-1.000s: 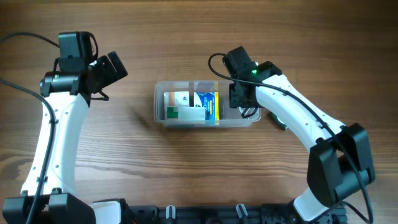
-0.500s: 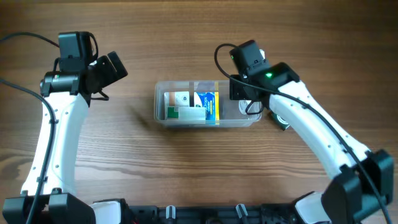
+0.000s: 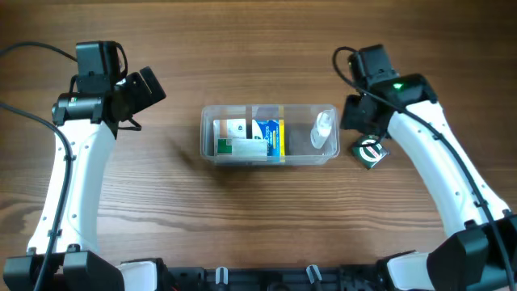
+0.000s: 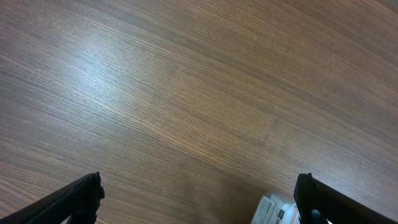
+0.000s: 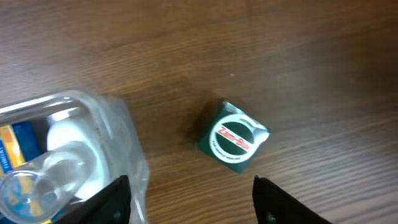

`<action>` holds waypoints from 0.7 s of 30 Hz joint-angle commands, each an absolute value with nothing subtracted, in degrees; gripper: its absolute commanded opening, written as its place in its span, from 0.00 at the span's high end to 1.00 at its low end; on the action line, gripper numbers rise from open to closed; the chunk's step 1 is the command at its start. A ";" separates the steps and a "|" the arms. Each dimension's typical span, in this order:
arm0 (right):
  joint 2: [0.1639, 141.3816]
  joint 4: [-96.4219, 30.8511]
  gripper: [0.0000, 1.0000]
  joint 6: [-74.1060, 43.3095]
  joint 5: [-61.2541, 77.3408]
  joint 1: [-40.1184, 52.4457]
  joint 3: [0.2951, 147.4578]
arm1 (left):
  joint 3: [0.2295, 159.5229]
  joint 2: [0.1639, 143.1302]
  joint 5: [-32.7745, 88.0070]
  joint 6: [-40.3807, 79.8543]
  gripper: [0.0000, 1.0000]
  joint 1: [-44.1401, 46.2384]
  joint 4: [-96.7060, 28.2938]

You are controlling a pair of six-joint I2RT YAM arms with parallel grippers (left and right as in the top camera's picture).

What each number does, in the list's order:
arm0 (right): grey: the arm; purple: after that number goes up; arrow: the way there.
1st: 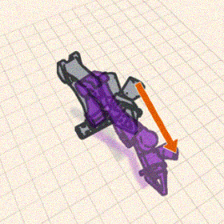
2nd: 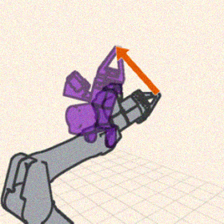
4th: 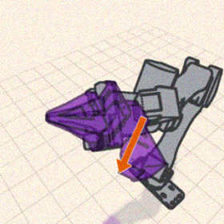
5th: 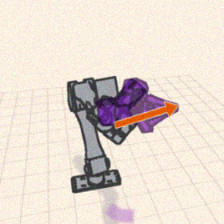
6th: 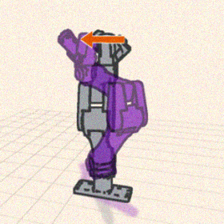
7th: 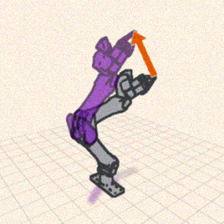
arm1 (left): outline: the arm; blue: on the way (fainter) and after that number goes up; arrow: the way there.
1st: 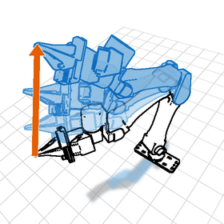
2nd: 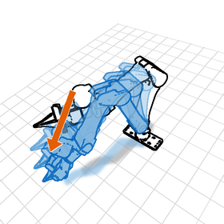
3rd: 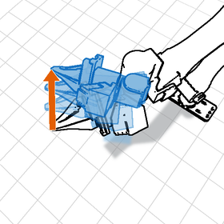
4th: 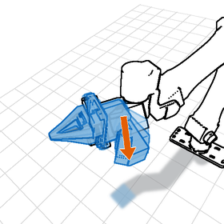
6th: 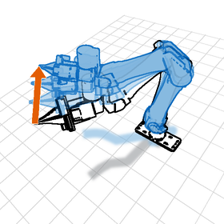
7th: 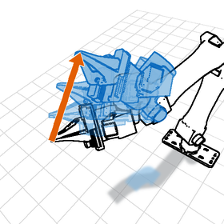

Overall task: Pack container
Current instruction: 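Release the bottle and lift the right gripper away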

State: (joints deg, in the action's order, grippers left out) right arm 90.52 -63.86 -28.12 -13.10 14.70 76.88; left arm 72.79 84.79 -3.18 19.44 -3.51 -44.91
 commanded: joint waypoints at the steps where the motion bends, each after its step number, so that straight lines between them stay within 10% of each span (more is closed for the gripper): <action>1: 89.41 -64.40 0.39 -27.68 -11.70 14.37 77.82 | 72.75 84.12 -3.51 20.18 0.00 -3.75 -44.77; 7: 89.56 -62.41 0.96 -27.46 -8.71 14.37 73.08 | 72.75 84.12 -3.53 20.18 0.00 -3.75 -44.77; 21: 89.58 -50.26 0.96 -27.00 3.46 14.39 61.84 | 72.75 84.12 -3.53 20.18 0.00 -3.75 -44.75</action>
